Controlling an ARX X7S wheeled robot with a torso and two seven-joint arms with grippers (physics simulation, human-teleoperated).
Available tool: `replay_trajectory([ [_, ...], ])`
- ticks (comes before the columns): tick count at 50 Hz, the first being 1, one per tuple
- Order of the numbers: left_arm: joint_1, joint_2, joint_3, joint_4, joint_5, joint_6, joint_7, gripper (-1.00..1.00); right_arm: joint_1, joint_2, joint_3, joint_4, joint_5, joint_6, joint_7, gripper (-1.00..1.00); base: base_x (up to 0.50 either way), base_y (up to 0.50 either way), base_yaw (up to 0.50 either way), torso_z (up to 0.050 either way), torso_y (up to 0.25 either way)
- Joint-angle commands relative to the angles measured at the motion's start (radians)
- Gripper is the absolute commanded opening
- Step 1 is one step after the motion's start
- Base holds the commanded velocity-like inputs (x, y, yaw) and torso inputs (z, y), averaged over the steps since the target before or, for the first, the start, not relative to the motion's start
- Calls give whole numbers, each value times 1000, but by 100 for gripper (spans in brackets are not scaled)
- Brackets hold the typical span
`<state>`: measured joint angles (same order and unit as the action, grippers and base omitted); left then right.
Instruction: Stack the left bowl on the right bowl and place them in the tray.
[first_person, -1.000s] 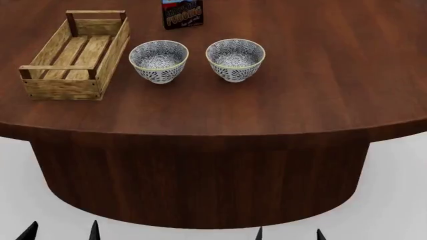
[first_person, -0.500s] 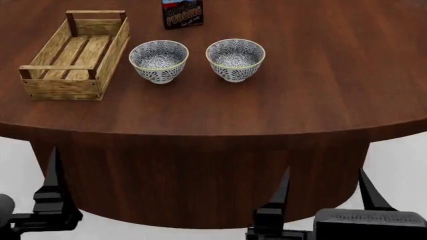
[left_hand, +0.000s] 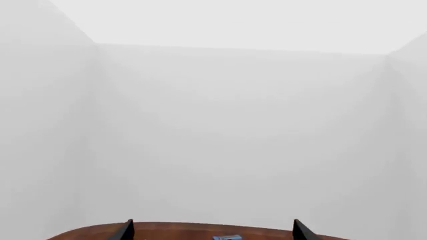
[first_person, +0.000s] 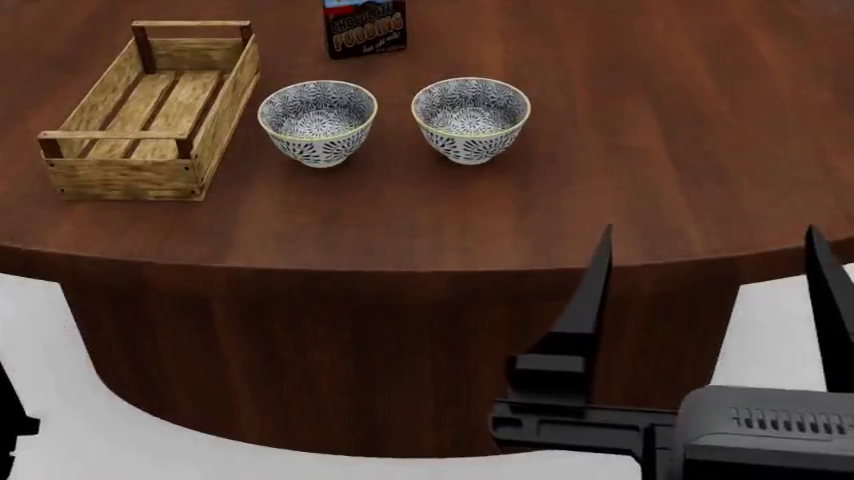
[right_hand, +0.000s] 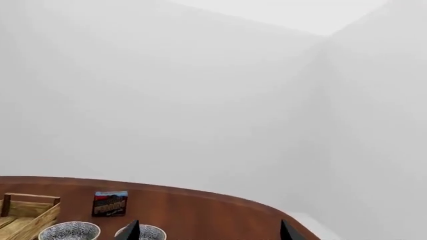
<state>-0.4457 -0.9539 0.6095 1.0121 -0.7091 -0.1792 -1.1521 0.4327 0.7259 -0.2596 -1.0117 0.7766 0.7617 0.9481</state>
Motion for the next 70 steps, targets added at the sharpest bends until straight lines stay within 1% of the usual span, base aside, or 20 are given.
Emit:
replay_trajectory([
  [1, -217, -234, 358, 34, -59, 218, -287, 100, 164, 236, -177, -33, 289, -96, 351, 100, 0, 0, 0, 0, 0],
  [5, -328, -250, 461, 34, -71, 238, -324, 100, 219, 256, -244, -33, 297, -118, 374, 100, 211, 8, 0, 0, 0],
  [12, -504, -273, 638, 34, -78, 279, -374, 100, 246, 288, -294, -33, 289, -175, 388, 100, 352, 38, 0, 0, 0],
  [16, -581, -289, 731, 35, -72, 310, -404, 100, 271, 297, -339, -32, 286, -195, 396, 100, 468, 65, 0, 0, 0],
  [19, -602, -295, 768, 34, -66, 322, -415, 100, 289, 295, -360, -29, 286, -196, 401, 100, 500, 73, 0, 0, 0],
  [27, -596, -300, 767, 34, -55, 328, -416, 100, 340, 310, -418, -32, 297, -203, 426, 100, 500, 160, 0, 0, 0],
  [37, -597, -306, 774, 35, -52, 337, -416, 100, 421, 333, -514, -32, 306, -233, 462, 100, 493, 351, 0, 0, 2],
  [42, -616, -309, 797, 35, -46, 346, -416, 100, 448, 338, -549, -32, 305, -243, 472, 100, 466, 366, 0, 0, 0],
  [46, -635, -311, 812, 35, -51, 348, -417, 100, 453, 342, -564, -29, 299, -255, 473, 100, 462, 364, 0, 0, 0],
  [70, -634, -311, 802, 35, -59, 344, -417, 100, 480, 358, -617, -10, 277, -299, 469, 100, 460, 367, 0, 0, 1],
])
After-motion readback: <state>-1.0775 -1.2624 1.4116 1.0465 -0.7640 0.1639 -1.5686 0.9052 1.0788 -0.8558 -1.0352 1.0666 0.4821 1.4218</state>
